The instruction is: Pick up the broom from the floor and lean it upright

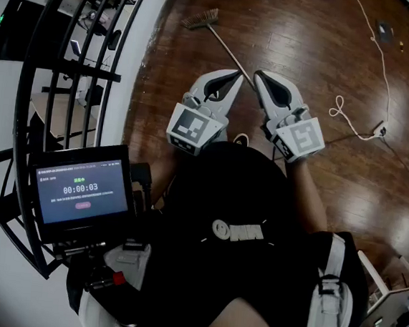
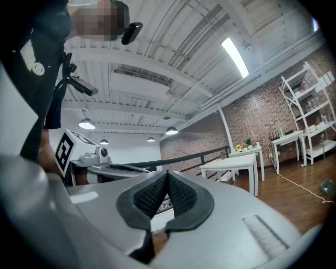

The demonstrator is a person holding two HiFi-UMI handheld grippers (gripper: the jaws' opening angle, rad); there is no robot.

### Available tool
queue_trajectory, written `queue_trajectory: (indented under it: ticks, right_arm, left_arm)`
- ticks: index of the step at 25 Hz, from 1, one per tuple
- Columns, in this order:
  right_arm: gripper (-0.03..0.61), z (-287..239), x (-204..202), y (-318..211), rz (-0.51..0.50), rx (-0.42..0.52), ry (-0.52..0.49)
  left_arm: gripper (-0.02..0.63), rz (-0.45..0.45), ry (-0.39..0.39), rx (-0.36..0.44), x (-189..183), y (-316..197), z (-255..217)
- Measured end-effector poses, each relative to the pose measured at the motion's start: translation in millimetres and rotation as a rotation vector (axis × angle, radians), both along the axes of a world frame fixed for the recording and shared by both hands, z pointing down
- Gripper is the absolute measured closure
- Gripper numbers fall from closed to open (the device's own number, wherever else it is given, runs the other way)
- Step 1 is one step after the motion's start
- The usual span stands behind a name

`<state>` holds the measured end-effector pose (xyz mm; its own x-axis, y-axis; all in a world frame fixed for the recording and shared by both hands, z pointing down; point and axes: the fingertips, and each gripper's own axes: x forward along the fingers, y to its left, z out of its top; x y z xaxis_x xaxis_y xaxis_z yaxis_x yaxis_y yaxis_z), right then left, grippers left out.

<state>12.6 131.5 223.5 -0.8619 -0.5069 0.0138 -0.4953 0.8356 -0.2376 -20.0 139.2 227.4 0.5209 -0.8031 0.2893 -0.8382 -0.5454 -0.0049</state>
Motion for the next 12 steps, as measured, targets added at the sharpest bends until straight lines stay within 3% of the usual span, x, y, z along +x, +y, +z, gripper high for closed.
queue_trajectory:
  ticks: [3, 8, 12]
  right_arm:
    - [0.575, 0, 1, -2, 0.008, -0.007, -0.005]
    - [0.575, -2, 10, -3, 0.018, 0.007, -0.017]
    - [0.575, 12, 83, 28, 0.024, 0.015, 0.01]
  left_arm:
    - [0.601, -0.002, 0.063, 0.007, 4, 1, -5]
    - [0.601, 0.009, 0.049, 0.024, 12, 1, -6]
    - [0.601, 0.048, 0.038, 0.024, 89, 31, 16]
